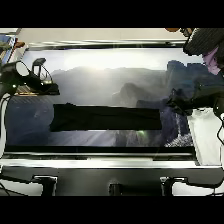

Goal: Fold the clothes and pants, and hang the long-sleeved shirts on hangers.

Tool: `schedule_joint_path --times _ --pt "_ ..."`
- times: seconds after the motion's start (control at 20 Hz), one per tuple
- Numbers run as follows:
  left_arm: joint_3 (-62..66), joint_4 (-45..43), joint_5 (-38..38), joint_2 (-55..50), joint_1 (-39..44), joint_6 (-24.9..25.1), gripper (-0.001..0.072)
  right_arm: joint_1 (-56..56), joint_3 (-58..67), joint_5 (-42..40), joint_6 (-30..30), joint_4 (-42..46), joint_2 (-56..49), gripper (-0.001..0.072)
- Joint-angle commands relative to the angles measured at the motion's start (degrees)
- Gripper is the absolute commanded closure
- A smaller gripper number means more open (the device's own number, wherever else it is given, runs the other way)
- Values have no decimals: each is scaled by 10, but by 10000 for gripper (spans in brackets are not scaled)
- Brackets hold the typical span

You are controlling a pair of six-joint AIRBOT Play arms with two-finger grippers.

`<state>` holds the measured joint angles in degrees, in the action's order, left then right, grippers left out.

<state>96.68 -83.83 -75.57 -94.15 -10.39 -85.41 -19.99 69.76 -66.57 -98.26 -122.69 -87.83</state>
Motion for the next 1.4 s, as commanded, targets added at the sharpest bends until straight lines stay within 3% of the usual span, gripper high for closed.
schedule_joint_path --times 0.0,0.2,0.6,0.65,0.7,0.8,0.85,0.95,1.1,1.35 --pt "8 -7 -12 48 7 -19 176 -16 13 -58 -52 -38 -43 118" --pt "8 -7 -16 79 16 -32 176 -12 13 -78 -85 -101 -109 111" --pt "7 -6 -16 83 20 -42 176 57 10 -77 -75 -49 -134 135" --pt "7 -4 -16 83 20 -42 176 69 9 -77 -73 -42 -134 181" --pt "7 1 -16 82 20 -42 177 78 9 -77 -71 -41 -134 292" --pt "2 21 -16 82 20 -42 187 85 9 -69 -56 -49 -128 587" --pt "-6 34 -16 80 20 -42 271 83 9 -67 -55 -60 -118 659" --pt "-34 68 -14 76 23 -41 691 83 17 -65 -33 -62 -86 682" --pt "-109 140 36 68 51 -40 687 83 56 -88 15 -57 -33 682" --pt "-216 248 199 23 160 -42 688 83 138 -160 87 -39 34 682"
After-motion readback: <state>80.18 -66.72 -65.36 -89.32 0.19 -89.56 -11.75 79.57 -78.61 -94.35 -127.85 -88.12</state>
